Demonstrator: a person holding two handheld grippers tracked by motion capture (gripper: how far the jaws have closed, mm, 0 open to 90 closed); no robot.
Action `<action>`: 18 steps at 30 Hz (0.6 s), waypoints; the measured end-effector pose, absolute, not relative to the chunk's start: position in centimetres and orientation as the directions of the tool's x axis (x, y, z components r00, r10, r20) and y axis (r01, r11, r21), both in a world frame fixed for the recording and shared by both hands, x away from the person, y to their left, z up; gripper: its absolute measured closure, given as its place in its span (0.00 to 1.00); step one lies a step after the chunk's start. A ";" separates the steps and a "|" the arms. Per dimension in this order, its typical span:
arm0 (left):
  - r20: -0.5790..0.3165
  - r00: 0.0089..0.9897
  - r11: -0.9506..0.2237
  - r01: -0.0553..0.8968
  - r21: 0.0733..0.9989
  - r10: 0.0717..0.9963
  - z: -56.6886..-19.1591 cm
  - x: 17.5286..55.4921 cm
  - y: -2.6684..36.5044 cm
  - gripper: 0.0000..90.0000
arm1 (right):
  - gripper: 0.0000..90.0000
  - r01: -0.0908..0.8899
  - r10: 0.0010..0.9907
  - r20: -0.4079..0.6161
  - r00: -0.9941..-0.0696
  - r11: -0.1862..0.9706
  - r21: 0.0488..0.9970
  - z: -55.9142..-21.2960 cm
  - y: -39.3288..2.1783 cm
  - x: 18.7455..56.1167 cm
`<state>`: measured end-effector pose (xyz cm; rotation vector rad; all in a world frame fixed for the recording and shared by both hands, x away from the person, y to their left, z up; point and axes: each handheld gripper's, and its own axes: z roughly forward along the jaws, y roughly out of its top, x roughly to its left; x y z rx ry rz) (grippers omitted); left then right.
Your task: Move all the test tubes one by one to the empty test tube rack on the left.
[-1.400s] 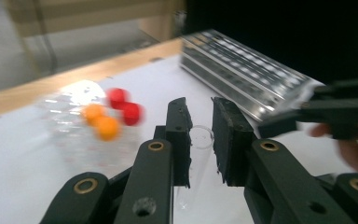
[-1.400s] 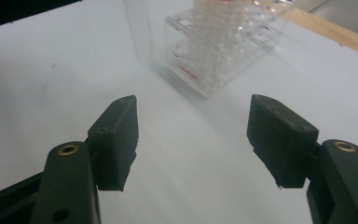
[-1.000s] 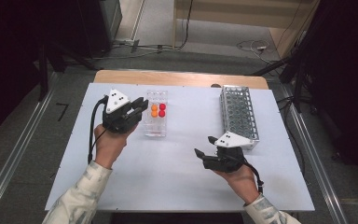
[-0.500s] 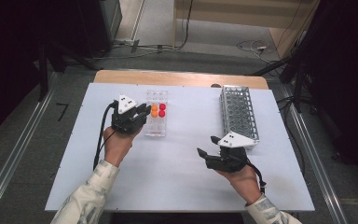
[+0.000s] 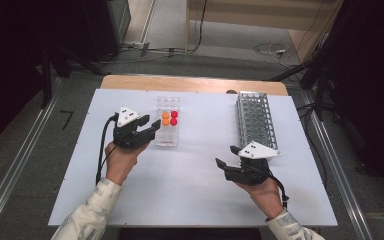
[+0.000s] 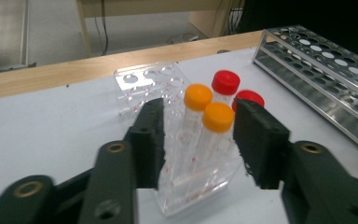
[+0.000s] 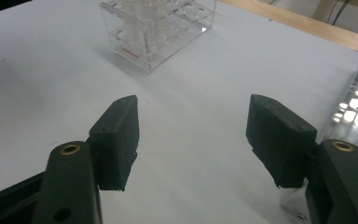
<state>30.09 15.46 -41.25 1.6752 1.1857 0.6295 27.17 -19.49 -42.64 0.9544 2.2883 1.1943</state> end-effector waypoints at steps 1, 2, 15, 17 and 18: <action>-0.113 0.393 -0.070 0.422 0.904 0.912 -41.3 29.5 15.7 0.52 | 0.37 0.391 0.725 -0.026 -0.689 0.401 0.829 -42.7 -19.9 27.2; -0.109 0.383 -0.071 0.425 0.902 0.917 -41.5 28.8 16.1 0.47 | 0.37 0.389 0.729 -0.030 -0.683 0.399 0.830 -42.7 -20.4 27.1; -0.064 0.266 -0.068 0.459 0.886 0.962 -44.3 21.9 20.0 0.21 | 0.36 0.439 0.863 -0.037 -0.503 0.292 0.850 -43.5 -29.8 26.6; -0.055 0.237 -0.065 0.471 0.880 0.970 -45.0 21.1 20.9 0.21 | 0.36 0.454 0.885 -0.028 -0.465 0.266 0.850 -43.7 -31.4 26.4; -0.054 0.219 -0.059 0.477 0.877 0.974 -45.3 20.9 21.4 0.20 | 0.36 0.463 0.895 -0.025 -0.445 0.254 0.849 -43.9 -32.1 26.3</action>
